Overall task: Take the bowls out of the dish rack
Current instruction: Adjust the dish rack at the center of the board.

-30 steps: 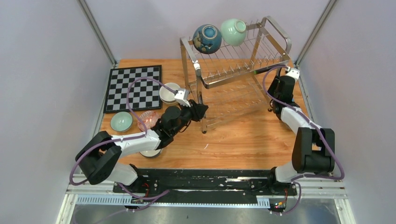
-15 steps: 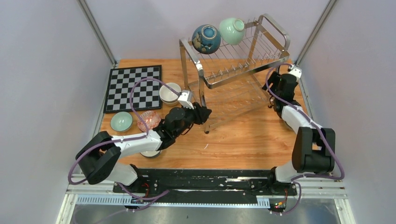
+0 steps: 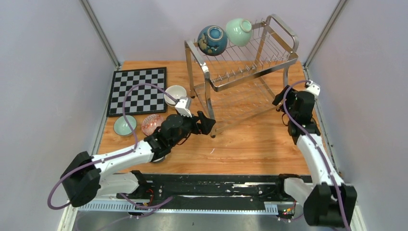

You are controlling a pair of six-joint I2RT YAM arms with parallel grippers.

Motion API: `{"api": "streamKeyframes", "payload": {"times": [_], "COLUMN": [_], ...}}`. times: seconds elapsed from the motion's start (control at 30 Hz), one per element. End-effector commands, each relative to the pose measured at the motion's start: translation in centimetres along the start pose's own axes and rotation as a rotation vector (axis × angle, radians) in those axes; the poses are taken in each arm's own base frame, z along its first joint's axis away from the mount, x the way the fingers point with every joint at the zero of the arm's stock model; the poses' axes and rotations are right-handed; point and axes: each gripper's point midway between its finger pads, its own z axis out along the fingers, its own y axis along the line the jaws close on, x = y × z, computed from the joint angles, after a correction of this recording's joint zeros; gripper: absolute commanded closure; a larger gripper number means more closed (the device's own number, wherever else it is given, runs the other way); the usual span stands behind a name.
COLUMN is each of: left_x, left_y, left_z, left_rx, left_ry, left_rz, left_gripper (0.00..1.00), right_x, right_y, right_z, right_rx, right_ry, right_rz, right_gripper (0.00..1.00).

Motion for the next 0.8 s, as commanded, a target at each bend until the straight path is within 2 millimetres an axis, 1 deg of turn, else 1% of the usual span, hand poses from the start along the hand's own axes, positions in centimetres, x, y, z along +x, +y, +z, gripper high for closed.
{"api": "streamKeyframes", "payload": {"times": [0.0, 0.07, 0.13, 0.2, 0.27, 0.37, 0.43, 0.53, 0.63, 0.77], "left_x": [0.2, -0.8, -1.5, -1.9, -2.3, -2.9, -3.3, -4.0, -4.8, -5.4], "left_y": [1.7, 2.0, 2.2, 2.8, 3.2, 3.5, 3.6, 3.7, 3.6, 4.0], "left_z": [-2.7, -4.2, -5.7, -7.2, -8.5, -10.1, -11.1, -12.1, -13.2, -14.7], "left_rx": [-0.094, -0.110, -0.117, -0.138, -0.154, -0.151, -0.139, -0.125, -0.115, -0.127], "left_ry": [0.067, 0.050, 0.033, 0.028, 0.017, -0.009, -0.031, -0.064, -0.090, -0.105], "left_rz": [0.049, 0.057, 0.063, 0.068, 0.065, 0.071, 0.081, 0.105, 0.129, 0.144], "left_gripper": [0.02, 0.00, 0.00, 0.00, 0.00, 0.00, 0.00, 0.00, 0.00, 0.00], "right_x": [3.9, 4.3, 5.2, 6.5, 7.9, 9.4, 10.1, 10.6, 10.7, 11.2], "right_y": [1.3, 3.7, 6.8, 9.9, 12.5, 16.0, 18.0, 21.2, 24.0, 26.5], "right_z": [-4.9, -6.9, -9.1, -11.5, -13.5, -15.8, -16.7, -17.6, -17.6, -17.0], "right_rx": [-0.065, -0.176, -0.326, -0.492, -0.622, -0.761, -0.818, -0.895, -0.952, -0.999], "right_ry": [0.101, 0.072, 0.057, 0.052, 0.049, 0.038, 0.022, -0.008, -0.030, -0.044], "right_rz": [0.017, -0.052, -0.133, -0.203, -0.253, -0.345, -0.402, -0.441, -0.454, -0.488], "right_gripper": [0.14, 0.15, 0.15, 0.16, 0.16, 0.16, 0.16, 0.15, 0.14, 0.14]}}
